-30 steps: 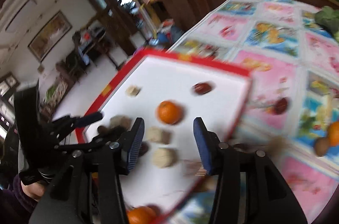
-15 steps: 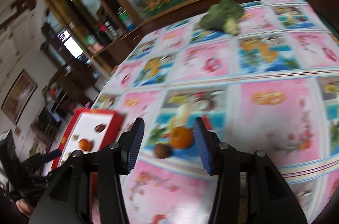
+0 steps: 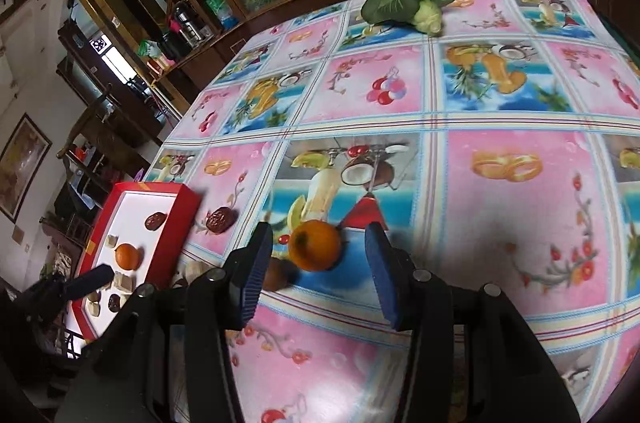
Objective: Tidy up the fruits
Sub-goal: 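Move the right tool to an orange on the cloth and grasp it, then grasp a brown round fruit with the left tool while the right tool holds the orange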
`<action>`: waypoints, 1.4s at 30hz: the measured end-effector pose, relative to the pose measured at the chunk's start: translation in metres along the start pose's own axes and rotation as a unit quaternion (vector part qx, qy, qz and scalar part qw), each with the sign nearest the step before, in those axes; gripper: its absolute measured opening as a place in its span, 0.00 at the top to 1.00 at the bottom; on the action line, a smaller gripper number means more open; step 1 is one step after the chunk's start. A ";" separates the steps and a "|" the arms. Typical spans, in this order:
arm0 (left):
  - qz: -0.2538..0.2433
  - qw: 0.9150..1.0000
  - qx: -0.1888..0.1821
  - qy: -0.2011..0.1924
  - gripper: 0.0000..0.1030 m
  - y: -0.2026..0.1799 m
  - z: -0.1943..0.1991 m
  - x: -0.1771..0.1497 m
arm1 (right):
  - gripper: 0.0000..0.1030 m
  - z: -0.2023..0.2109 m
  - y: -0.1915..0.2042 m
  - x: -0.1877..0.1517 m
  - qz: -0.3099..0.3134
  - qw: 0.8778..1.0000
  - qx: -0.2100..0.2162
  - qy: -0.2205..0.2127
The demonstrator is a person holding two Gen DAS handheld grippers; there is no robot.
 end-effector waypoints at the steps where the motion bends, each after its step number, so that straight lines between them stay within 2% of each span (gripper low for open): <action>1: -0.001 1.000 0.000 0.001 0.32 -0.001 0.000 0.000 | 0.52 -0.004 0.000 0.000 -0.001 1.000 -0.005 0.005; 4: -0.002 1.000 0.000 0.003 0.32 -0.006 -0.002 0.001 | 0.54 -0.016 0.001 -0.001 -0.006 1.000 -0.008 0.023; 9: -0.011 1.000 -0.001 0.006 0.32 -0.016 -0.005 0.004 | 0.66 -0.028 0.006 -0.002 -0.001 0.999 -0.009 0.041; 12: -0.015 1.000 0.000 0.010 0.32 -0.021 -0.008 0.008 | 0.68 -0.029 0.013 -0.004 0.021 0.999 -0.018 0.046; 15: -0.024 1.000 0.003 0.013 0.32 -0.027 -0.013 0.012 | 0.69 -0.026 0.009 -0.004 0.008 0.999 -0.009 0.053; 23: -0.047 0.999 -0.005 0.024 0.32 -0.052 -0.033 0.032 | 0.70 0.016 -0.041 0.020 -0.092 0.995 -0.030 -0.016; 29: -0.043 0.998 -0.013 0.038 0.32 -0.062 -0.058 0.044 | 0.70 0.030 -0.051 0.025 -0.116 0.992 -0.021 -0.038; 34: -0.038 0.997 -0.017 0.058 0.48 -0.064 -0.075 0.042 | 0.70 0.032 -0.048 0.025 -0.117 0.992 -0.013 -0.038; 36: -0.036 0.998 -0.017 0.058 0.51 -0.065 -0.078 0.041 | 0.70 0.031 -0.047 0.026 -0.119 0.992 -0.014 -0.038; 39: -0.035 0.997 -0.027 0.060 0.63 -0.067 -0.082 0.040 | 0.70 0.031 -0.047 0.026 -0.118 0.992 -0.014 -0.038; 42: -0.032 0.997 -0.039 0.059 0.69 -0.069 -0.083 0.040 | 0.70 0.030 -0.047 0.025 -0.118 0.992 -0.011 -0.036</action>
Point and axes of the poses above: each gripper's, at about its wrist camera, not at the fingertips, and z roughly against the way its jaws point, y to its left, x to its top, the point moved 3 cm from there along -z, roughly the way its jaws point, and after that the axes turned 1 degree about x, right-handed, at the moved point
